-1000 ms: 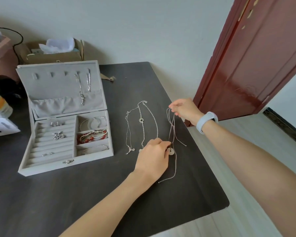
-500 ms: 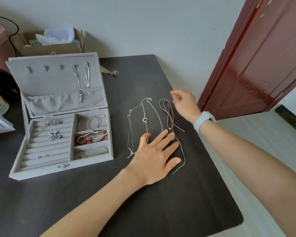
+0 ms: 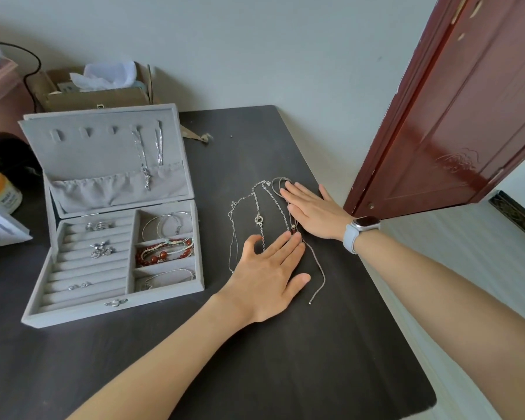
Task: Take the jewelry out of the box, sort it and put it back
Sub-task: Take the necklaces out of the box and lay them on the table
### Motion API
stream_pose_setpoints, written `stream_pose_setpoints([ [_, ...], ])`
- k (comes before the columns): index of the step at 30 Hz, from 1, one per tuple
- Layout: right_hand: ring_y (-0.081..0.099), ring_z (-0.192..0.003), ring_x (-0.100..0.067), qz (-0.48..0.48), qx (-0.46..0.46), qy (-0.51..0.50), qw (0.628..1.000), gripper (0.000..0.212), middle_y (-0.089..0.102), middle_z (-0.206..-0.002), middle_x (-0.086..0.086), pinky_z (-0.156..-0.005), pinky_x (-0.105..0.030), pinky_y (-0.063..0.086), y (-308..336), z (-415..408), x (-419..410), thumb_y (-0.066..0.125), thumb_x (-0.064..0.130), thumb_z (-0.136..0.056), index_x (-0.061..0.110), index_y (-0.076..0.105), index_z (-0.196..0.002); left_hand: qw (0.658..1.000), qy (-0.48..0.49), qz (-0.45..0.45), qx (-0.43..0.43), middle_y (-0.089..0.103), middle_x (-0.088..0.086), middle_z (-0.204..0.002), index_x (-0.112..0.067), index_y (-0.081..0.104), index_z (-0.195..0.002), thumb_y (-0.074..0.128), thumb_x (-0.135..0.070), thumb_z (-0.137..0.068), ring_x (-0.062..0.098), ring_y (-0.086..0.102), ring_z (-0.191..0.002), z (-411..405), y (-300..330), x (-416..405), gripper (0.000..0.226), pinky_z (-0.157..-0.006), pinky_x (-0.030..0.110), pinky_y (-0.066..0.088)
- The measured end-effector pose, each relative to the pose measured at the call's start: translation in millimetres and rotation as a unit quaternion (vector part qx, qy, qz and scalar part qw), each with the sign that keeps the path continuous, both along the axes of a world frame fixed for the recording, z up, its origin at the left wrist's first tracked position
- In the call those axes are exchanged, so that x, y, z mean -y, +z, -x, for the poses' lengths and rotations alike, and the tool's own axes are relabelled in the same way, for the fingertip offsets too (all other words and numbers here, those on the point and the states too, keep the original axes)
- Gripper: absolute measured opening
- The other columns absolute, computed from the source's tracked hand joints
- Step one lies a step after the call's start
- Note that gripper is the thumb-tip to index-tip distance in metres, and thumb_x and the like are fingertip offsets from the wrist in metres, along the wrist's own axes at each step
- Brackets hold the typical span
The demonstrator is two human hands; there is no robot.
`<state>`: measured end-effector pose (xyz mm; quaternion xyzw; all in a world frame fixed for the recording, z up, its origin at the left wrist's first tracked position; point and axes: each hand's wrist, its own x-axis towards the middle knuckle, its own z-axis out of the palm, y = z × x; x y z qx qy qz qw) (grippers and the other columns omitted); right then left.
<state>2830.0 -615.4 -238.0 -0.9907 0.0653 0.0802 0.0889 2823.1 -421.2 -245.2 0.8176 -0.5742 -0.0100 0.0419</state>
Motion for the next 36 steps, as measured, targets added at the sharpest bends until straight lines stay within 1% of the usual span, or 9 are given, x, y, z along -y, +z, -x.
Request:
stream_pose_setpoints([
  [2,-0.005,-0.143,-0.008,-0.021,0.015,-0.007,1.000,0.047,-0.001,-0.156,0.005,-0.116,-0.044,-0.006,2.5,-3.2,-3.6,0.013,0.030,-0.100,0.022,0.008,-0.146,1.000,0.001,-0.015,-0.018,0.004,-0.003,-0.156,-0.019,0.011,-0.148,-0.014,-0.060,-0.081,0.012,-0.001,-0.143,-1.9,2.5,-1.6,0.082,-0.112,0.044,-0.003],
  [4,0.000,-0.143,-0.010,-0.054,0.064,-0.023,0.996,0.045,0.006,-0.156,0.003,-0.116,-0.042,-0.001,8.0,-3.3,-8.9,0.019,0.027,-0.100,0.019,0.017,-0.145,1.000,0.007,0.013,-0.026,0.008,-0.003,-0.155,-0.022,0.017,-0.147,-0.007,-0.058,-0.084,0.015,0.000,-0.144,-5.5,5.9,-7.2,0.076,-0.111,0.043,-0.004],
  [7,0.020,-0.140,-0.016,-0.090,0.164,-0.034,0.982,0.040,0.027,-0.151,-0.002,-0.115,-0.037,0.013,20.6,-3.0,-20.3,0.032,0.021,-0.098,0.015,0.036,-0.138,0.995,0.027,0.091,0.026,0.043,0.004,-0.143,-0.021,0.050,-0.130,0.021,-0.048,-0.093,0.025,0.033,-0.136,-17.7,12.1,-21.0,0.055,-0.105,0.051,0.024],
  [9,0.035,-0.132,-0.019,-0.094,0.224,-0.030,0.970,0.037,0.043,-0.142,-0.005,-0.109,-0.030,0.023,29.8,-7.2,-31.3,0.038,0.016,-0.095,0.012,0.046,-0.131,0.988,0.057,0.124,0.073,0.055,0.007,-0.132,-0.020,0.061,-0.117,0.035,-0.040,-0.087,0.028,0.046,-0.127,-34.2,19.7,-32.5,0.045,-0.096,0.053,0.038],
  [15,0.053,-0.102,-0.023,-0.131,0.330,-0.016,0.935,0.027,0.065,-0.104,-0.006,-0.085,-0.037,0.045,62.6,-40.9,-87.0,0.044,0.008,-0.090,0.009,0.059,-0.113,0.955,0.184,0.196,0.126,0.064,0.010,-0.116,-0.014,0.066,-0.103,0.045,-0.026,-0.081,0.029,0.057,-0.113,-105.0,61.5,-83.6,0.033,-0.090,0.051,0.041],
  [21,0.061,-0.081,-0.026,-0.213,0.319,-0.055,0.922,0.017,0.066,-0.081,0.000,-0.072,-0.036,0.048,80.4,-92.3,-148.6,0.045,0.020,-0.092,0.016,0.057,-0.104,0.913,0.294,0.221,0.179,0.061,0.017,-0.116,-0.005,0.062,-0.112,0.069,-0.008,-0.075,0.037,0.056,-0.110,-173.0,94.8,-132.7,0.038,-0.087,0.056,0.039],
  [28,0.061,-0.091,-0.029,-0.194,0.304,-0.103,0.927,0.019,0.068,-0.096,-0.005,-0.069,-0.032,0.044,83.6,-142.8,-193.9,0.044,0.024,-0.094,0.013,0.053,-0.106,0.903,0.329,0.190,0.200,0.049,0.008,-0.134,-0.011,0.048,-0.131,0.056,-0.026,-0.089,0.027,0.040,-0.127,-224.1,109.6,-149.3,0.046,-0.101,0.051,0.026],
  [32,0.060,-0.092,-0.031,-0.165,0.302,-0.141,0.928,0.020,0.067,-0.097,-0.007,-0.069,-0.032,0.043,82.1,-159.2,-204.2,0.042,0.027,-0.094,0.013,0.051,-0.104,0.897,0.306,0.183,0.259,0.070,0.008,-0.097,-0.008,0.067,-0.103,0.082,-0.026,-0.062,0.029,0.065,-0.094,-233.8,95.9,-147.7,0.047,-0.082,0.059,0.044],
  [36,0.061,-0.089,-0.033,-0.107,0.303,-0.161,0.933,0.021,0.068,-0.095,-0.009,-0.066,-0.031,0.040,75.5,-164.2,-208.1,0.039,0.026,-0.095,0.012,0.052,-0.104,0.892,0.288,0.227,0.265,0.069,0.008,-0.090,-0.008,0.068,-0.099,0.084,-0.020,-0.058,0.030,0.066,-0.082,-239.5,87.1,-149.2,0.046,-0.075,0.049,0.049],
])
